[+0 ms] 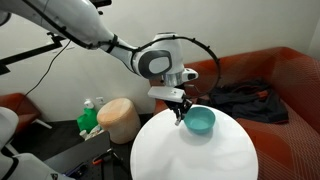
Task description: Put the black marker inside the blue bowl
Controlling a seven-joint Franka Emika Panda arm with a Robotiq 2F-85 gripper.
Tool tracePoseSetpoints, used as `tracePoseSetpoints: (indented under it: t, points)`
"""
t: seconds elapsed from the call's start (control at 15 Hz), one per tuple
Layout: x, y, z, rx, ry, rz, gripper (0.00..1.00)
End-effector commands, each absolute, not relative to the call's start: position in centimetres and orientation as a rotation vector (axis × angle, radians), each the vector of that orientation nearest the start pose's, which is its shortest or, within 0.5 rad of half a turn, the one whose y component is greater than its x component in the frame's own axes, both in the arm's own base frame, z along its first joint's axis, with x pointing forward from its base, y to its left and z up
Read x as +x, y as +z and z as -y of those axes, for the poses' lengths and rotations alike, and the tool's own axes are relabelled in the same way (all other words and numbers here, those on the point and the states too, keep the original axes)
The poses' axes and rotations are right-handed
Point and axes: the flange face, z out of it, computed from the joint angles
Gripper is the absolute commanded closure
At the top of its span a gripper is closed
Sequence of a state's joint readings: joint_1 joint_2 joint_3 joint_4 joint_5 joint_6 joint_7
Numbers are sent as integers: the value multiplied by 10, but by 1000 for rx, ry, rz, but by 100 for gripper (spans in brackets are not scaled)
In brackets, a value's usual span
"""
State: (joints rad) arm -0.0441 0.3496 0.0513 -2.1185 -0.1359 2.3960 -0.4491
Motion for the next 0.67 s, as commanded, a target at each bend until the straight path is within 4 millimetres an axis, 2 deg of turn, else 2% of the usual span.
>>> tracePoseSetpoints:
  t: [0.0,0.33,0.6]
  points:
    - [576,234,-2,-3039,108,957,95]
    - [593,215,-7,-2949,72,1221,95]
    - [609,198,-23,-2917,56,1343,95]
